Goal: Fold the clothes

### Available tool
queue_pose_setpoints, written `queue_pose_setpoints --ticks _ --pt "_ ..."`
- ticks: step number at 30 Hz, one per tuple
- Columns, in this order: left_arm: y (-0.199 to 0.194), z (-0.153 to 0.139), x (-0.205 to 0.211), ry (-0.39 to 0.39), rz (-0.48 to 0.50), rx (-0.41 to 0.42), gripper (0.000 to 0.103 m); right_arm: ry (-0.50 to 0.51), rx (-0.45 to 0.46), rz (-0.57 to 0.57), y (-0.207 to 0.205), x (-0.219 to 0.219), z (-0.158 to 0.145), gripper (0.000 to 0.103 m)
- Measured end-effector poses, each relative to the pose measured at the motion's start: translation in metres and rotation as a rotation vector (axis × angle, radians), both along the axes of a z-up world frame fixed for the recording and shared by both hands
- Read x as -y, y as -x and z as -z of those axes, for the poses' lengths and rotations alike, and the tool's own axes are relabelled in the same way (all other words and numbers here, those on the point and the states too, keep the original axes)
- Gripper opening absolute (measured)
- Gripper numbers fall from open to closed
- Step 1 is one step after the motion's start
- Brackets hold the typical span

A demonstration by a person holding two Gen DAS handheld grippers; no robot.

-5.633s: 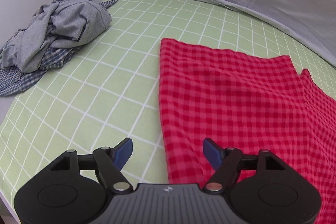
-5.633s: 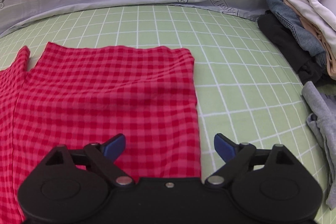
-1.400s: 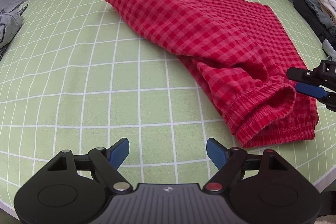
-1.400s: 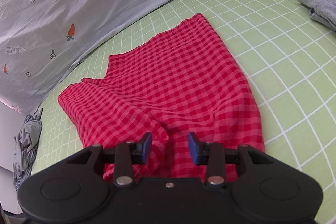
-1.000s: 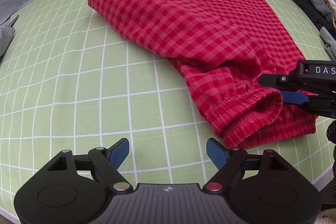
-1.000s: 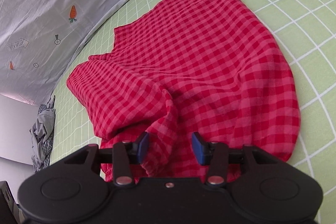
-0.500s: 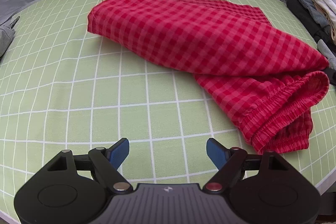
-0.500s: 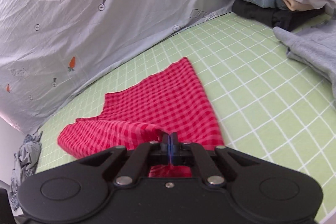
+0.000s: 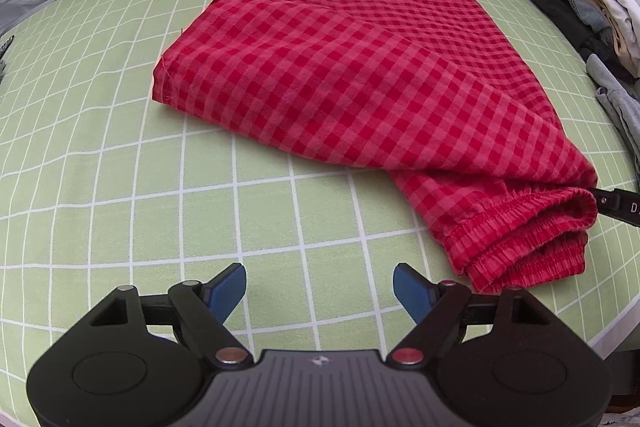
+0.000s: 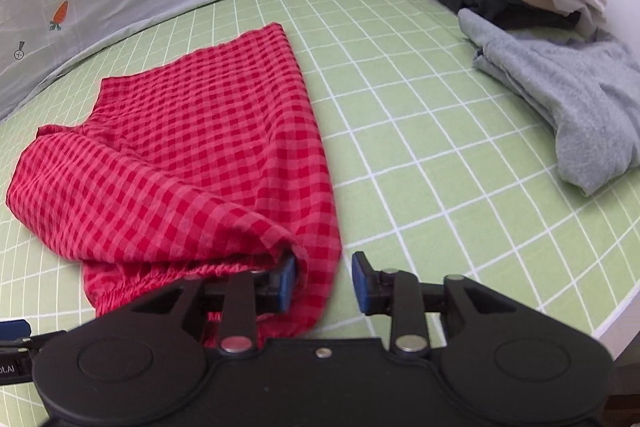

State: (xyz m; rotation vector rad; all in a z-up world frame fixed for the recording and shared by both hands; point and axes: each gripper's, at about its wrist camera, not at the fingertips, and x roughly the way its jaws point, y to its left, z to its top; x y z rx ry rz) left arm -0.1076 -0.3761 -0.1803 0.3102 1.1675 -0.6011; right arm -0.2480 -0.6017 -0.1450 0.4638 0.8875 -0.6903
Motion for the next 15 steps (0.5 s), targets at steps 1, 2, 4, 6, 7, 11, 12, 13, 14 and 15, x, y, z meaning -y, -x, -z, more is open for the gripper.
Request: queue_pose_setpoints --ticks 1,2,4,6,7,11,12,13,14,15 --pt "-0.003 -0.001 -0.002 0.002 -0.012 0.002 0.081 0.026 0.021 -0.005 -0.003 -0.001 -0.007 0.042" --pt "-0.007 -0.001 -0.003 0.003 -0.024 0.003 0.081 0.051 0.042 -0.012 -0.006 -0.002 -0.013 0.046" --pt "-0.013 -0.003 -0.009 0.006 -0.054 0.010 0.081 0.098 0.071 -0.048 -0.017 -0.007 -0.024 0.051" --pt "-0.019 -0.005 -0.013 0.011 -0.085 0.015 0.081 0.142 0.101 -0.085 -0.029 -0.012 -0.035 0.062" --pt "-0.023 -0.006 -0.015 0.013 -0.099 0.018 0.081 0.150 0.112 -0.111 -0.037 -0.014 -0.037 0.064" --pt "-0.041 -0.007 -0.020 0.008 -0.157 0.024 0.082 0.182 0.154 -0.217 -0.071 -0.021 -0.047 0.074" --pt "-0.045 -0.007 -0.020 0.008 -0.167 0.024 0.082 0.184 0.154 -0.234 -0.078 -0.020 -0.047 0.075" --pt "-0.050 -0.007 -0.020 0.008 -0.180 0.024 0.082 0.179 0.158 -0.266 -0.089 -0.021 -0.047 0.075" --pt "-0.055 -0.006 -0.020 0.008 -0.192 0.024 0.082 0.173 0.160 -0.304 -0.098 -0.022 -0.045 0.075" --pt "-0.059 -0.005 -0.019 0.007 -0.204 0.023 0.082 0.167 0.162 -0.342 -0.108 -0.023 -0.043 0.075"
